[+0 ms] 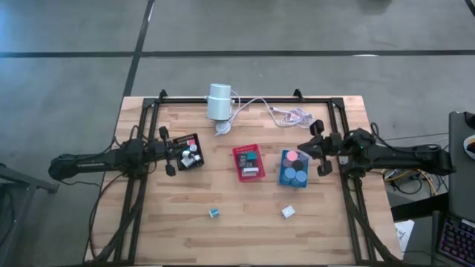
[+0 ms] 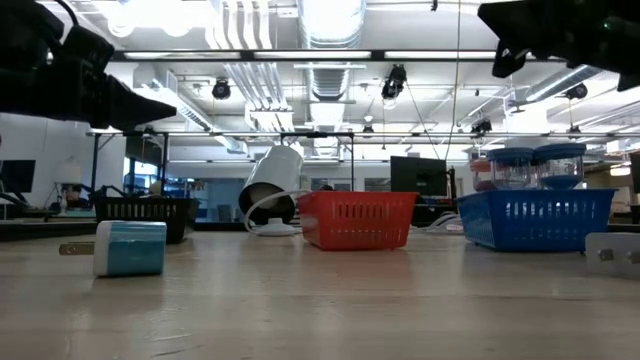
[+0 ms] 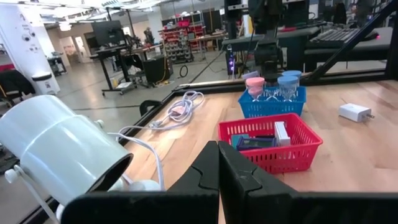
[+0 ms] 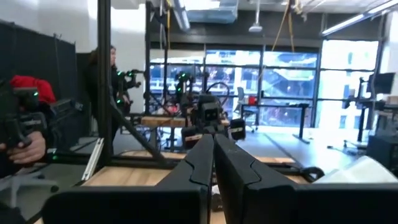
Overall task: Pick & Place Office items
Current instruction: Put the blue charger adapter into the black bin
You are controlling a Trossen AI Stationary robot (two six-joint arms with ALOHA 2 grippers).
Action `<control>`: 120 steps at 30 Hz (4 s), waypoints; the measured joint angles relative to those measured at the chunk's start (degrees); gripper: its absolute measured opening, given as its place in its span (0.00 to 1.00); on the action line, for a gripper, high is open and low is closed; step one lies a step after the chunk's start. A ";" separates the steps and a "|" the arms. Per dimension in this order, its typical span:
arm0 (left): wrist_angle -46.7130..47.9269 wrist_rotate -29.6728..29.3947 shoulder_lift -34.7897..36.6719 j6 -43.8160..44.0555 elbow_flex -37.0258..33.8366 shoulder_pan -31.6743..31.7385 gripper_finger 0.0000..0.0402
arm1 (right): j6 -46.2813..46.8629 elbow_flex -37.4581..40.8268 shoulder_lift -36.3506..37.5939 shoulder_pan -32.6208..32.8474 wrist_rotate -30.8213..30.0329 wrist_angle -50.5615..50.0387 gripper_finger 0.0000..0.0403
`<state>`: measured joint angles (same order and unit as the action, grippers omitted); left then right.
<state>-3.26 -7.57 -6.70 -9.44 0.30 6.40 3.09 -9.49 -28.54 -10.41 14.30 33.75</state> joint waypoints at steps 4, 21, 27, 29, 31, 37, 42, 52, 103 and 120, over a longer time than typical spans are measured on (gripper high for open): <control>1.00 0.00 0.00 -0.13 0.01 0.00 0.00 | -0.04 2.42 1.85 0.00 -0.83 1.86 0.03; -10.89 12.55 -0.32 5.72 0.00 -0.03 0.00 | -1.79 7.73 3.35 -0.13 -0.74 5.19 0.03; -18.01 16.42 -1.95 13.52 1.54 -0.75 0.00 | -2.40 7.69 3.42 -0.13 -0.67 5.19 0.03; -17.68 14.26 -3.92 14.19 2.83 -1.27 0.00 | -3.30 7.69 3.42 -0.13 -0.66 5.32 0.03; -17.63 12.42 -6.61 14.38 4.26 -2.05 0.00 | -3.58 7.67 3.42 -0.11 -0.67 5.71 0.03; -17.46 10.93 -17.40 14.82 11.69 -5.00 0.00 | -3.81 7.67 3.42 -0.13 -0.71 6.02 0.03; -12.69 10.10 -27.58 17.02 18.68 -9.53 0.00 | -3.76 7.64 3.40 -0.13 -0.72 6.00 0.03; 5.20 -8.29 -47.64 17.85 35.81 -25.87 0.00 | -4.17 7.62 3.38 -0.11 -0.72 5.97 0.03; 37.83 5.80 -99.58 49.75 65.24 -33.80 0.74 | -1.99 7.21 3.33 -0.11 -0.96 5.86 0.03; 37.89 5.88 -99.95 44.68 65.20 -33.03 0.50 | -2.21 7.22 3.33 -0.13 -0.94 5.65 0.03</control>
<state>34.63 -1.69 -106.65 35.25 65.49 -26.63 0.89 -2.27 -25.21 -10.54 13.37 39.40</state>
